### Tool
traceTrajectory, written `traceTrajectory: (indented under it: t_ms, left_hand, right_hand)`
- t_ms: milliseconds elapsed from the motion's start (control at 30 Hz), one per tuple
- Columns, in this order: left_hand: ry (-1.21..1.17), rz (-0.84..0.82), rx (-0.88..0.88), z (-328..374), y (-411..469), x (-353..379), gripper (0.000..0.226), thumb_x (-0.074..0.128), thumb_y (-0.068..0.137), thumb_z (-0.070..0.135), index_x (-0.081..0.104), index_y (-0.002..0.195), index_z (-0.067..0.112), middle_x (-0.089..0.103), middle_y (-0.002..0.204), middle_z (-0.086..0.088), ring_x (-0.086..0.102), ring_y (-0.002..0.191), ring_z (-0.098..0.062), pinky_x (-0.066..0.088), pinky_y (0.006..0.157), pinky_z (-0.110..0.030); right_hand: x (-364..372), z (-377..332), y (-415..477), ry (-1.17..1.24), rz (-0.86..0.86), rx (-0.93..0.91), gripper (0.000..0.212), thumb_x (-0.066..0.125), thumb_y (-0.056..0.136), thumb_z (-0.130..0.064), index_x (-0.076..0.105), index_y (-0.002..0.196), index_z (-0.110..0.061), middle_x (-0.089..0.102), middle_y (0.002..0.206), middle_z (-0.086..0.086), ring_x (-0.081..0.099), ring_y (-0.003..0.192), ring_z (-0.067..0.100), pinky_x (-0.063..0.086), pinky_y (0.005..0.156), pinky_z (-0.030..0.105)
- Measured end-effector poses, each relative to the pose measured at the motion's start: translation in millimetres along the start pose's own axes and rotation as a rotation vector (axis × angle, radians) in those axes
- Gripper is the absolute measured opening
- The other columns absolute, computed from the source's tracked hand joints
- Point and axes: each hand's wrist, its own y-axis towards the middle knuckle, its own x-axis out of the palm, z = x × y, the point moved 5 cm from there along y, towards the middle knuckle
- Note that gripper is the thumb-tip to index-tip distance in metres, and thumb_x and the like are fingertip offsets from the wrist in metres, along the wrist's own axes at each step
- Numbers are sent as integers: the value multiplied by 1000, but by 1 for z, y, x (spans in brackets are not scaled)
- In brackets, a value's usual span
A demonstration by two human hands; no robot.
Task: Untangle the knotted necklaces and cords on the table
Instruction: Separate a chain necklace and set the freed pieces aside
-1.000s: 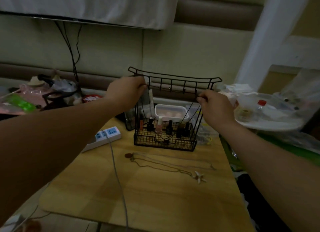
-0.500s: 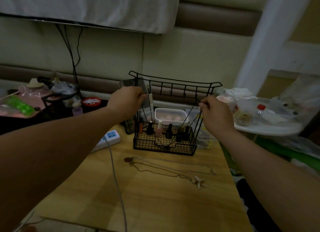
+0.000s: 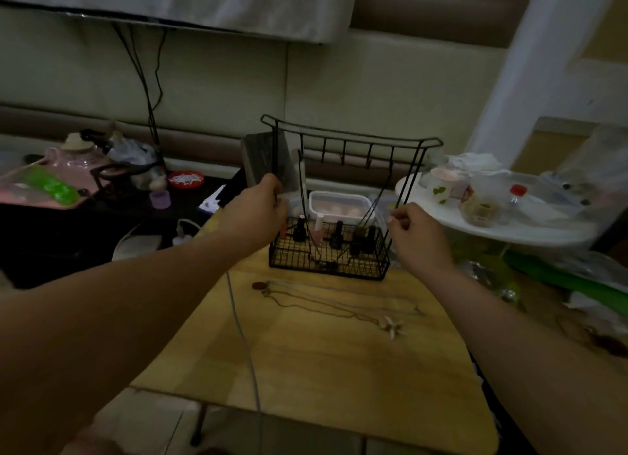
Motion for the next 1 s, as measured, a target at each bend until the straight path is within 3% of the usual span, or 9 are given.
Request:
traceTrajectory:
  t_ms: [133,300,400,500,567,667,800,867,1000]
  left_hand:
    - [-19,-51,34,15,-40,18,9,52,105,34,54,107,25,66,89,0,64,77,-22,54,65,-40]
    - [100,-443,179,43,-79,73,9,59,101,32,65,107,28,68,104,3,63,90,-18,57,73,-38]
    - [170,-569,222,53,-94,97,22,65,98,35,63,119,28,59,116,5,59,102,-18,57,85,-41]
    - [262,-654,177,51,-99,107,21,63,98,35,59,118,30,55,113,5,57,97,-18,55,79,-38]
    - [320,-661,188,44,-101,108,14,59,100,33,58,113,29,54,109,4,55,93,-17,51,74,-36]
    - [377,-648,224,37,-104,104,10,53,103,30,60,107,26,55,108,1,54,94,-19,52,79,-37]
    - [464,-629,288,38,-114,105,19,50,104,25,57,121,19,55,123,-5,55,113,-26,44,96,-43]
    - [327,-604,242,37,-117,105,12,50,105,25,52,116,19,55,116,-4,56,113,-27,42,96,-44]
    - [-59,-596,80,38,-113,95,8,45,108,28,46,103,22,59,93,1,60,86,-21,48,73,-40]
  right_hand:
    - [15,23,-37,-106,-111,3,11,58,104,-26,67,106,-22,65,98,-6,62,92,17,51,77,34]
    - [39,35,-76,-258,-350,-66,20,59,99,-22,70,114,-27,64,115,-3,59,107,17,53,88,37]
    - [46,35,-89,-373,-466,-95,24,65,96,-31,67,120,-28,58,115,-4,54,112,18,49,92,34]
    - [50,31,-93,-428,-472,-143,25,64,97,-32,66,121,-28,59,117,-4,54,114,19,49,93,35]
    - [53,22,-95,-428,-460,-189,24,65,96,-30,66,120,-29,59,114,-5,54,112,19,49,92,35]
    - [65,2,-96,-400,-482,-274,21,63,96,-30,68,117,-30,59,112,-4,54,111,20,49,92,38]
    - [89,-17,-104,-378,-561,-309,25,63,96,-35,68,119,-27,59,117,0,53,112,23,47,92,39]
    - [96,-19,-107,-361,-576,-291,27,65,94,-41,67,117,-26,58,116,0,52,111,23,47,91,39]
    - [98,-23,-110,-240,-610,-239,13,64,97,-39,66,101,-27,58,100,-3,55,99,20,49,86,41]
